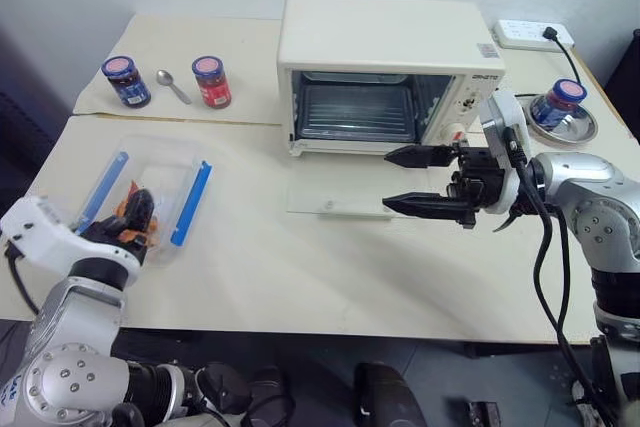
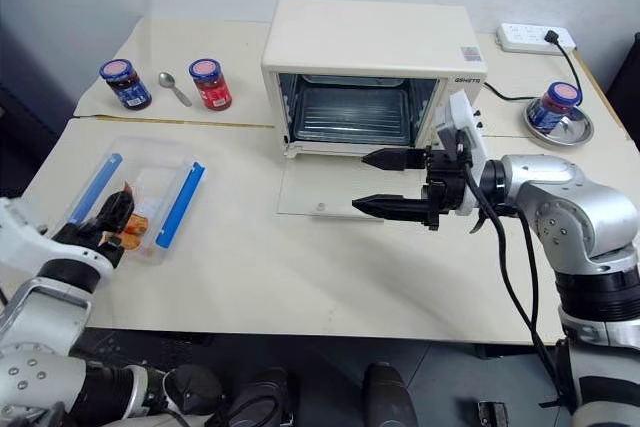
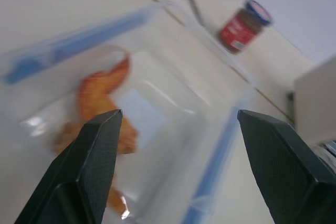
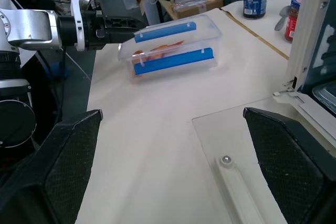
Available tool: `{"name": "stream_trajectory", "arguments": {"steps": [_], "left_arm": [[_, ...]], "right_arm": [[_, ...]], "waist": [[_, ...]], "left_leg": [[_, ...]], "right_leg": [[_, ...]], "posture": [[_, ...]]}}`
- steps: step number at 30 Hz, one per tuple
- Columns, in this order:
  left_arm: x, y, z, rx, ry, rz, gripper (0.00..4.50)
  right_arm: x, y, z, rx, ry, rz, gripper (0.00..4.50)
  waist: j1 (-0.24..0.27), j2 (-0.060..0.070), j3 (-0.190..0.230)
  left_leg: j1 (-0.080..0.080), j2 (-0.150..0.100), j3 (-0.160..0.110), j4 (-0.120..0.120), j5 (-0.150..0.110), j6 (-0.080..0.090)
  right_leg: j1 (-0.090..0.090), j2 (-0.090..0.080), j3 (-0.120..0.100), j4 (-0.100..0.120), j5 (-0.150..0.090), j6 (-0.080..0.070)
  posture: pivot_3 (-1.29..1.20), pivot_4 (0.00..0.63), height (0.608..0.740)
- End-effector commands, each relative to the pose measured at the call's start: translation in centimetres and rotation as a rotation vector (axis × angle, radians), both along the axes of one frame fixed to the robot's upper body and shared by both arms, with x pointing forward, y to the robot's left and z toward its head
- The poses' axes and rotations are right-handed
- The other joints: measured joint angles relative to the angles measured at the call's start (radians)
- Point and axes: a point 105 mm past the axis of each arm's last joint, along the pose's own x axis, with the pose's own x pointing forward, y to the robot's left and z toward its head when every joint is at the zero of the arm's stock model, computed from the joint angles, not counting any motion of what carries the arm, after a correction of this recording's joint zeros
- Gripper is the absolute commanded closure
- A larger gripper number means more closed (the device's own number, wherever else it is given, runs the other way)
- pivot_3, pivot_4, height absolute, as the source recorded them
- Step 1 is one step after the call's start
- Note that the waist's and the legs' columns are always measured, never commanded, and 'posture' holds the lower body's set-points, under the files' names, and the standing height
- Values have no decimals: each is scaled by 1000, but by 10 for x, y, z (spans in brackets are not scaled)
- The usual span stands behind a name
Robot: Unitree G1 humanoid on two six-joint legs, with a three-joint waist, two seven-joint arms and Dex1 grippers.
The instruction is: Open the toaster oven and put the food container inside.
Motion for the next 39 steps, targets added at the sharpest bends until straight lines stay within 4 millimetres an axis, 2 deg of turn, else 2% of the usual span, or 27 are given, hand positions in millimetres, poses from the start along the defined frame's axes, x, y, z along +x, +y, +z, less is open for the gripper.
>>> {"name": "stream_trajectory", "arguments": {"steps": [1,4,7,11,18,21,28,33,37,39], "left_arm": [[-8,12,26,14,-118,119,781],[-8,8,36,29,-175,117,781],[-10,0,35,33,-188,98,781],[-19,1,36,22,-226,139,781],[-42,14,1,-158,-70,382,781],[-46,17,-10,-237,-15,422,781],[-23,12,-15,-316,47,354,781],[3,11,-6,-314,48,285,781],[13,12,-17,-349,129,293,781],[19,12,-21,-345,163,288,1167]], "right_arm": [[-3,0,4,8,-27,9,0],[-5,1,1,15,-20,-4,0],[-7,1,-1,19,-18,-12,0],[-8,0,-3,18,-16,-32,0],[-9,0,-5,15,-14,-39,0],[-9,3,-5,21,-11,-31,0],[-12,7,-7,38,-17,-23,0],[-19,8,-10,47,-20,-31,0],[-23,6,-9,55,-28,-47,0],[-24,4,-6,58,-37,-60,0]], "waist": [[4,-2,1],[5,-2,0],[3,-2,0],[-3,-2,0],[-1,-3,0],[-1,-3,0],[7,-4,0],[12,-4,0],[14,-4,0],[16,-4,0]], "left_leg": [[0,0,0,0,0,0],[0,0,0,0,0,0],[0,0,0,0,-1,-1],[0,1,1,0,-1,-1],[2,1,2,0,-1,-1],[2,0,2,0,-1,0],[3,0,2,0,-1,0],[3,0,2,0,0,0],[3,0,2,0,-1,0],[3,0,2,0,-1,0]], "right_leg": [[0,0,0,0,0,0],[0,0,0,0,0,0],[0,0,0,0,0,0],[0,0,1,0,0,0],[0,1,2,-1,0,-1],[1,0,2,-5,1,-1],[2,0,2,-6,1,-2],[2,1,1,-6,0,-3],[2,0,1,-6,1,-3],[2,1,1,-6,1,-3]], "posture": [[0,150,740],[0,150,740],[0,150,740],[0,150,740],[0,150,740],[0,150,740],[0,150,740],[0,150,740],[0,150,740],[0,150,740]]}}
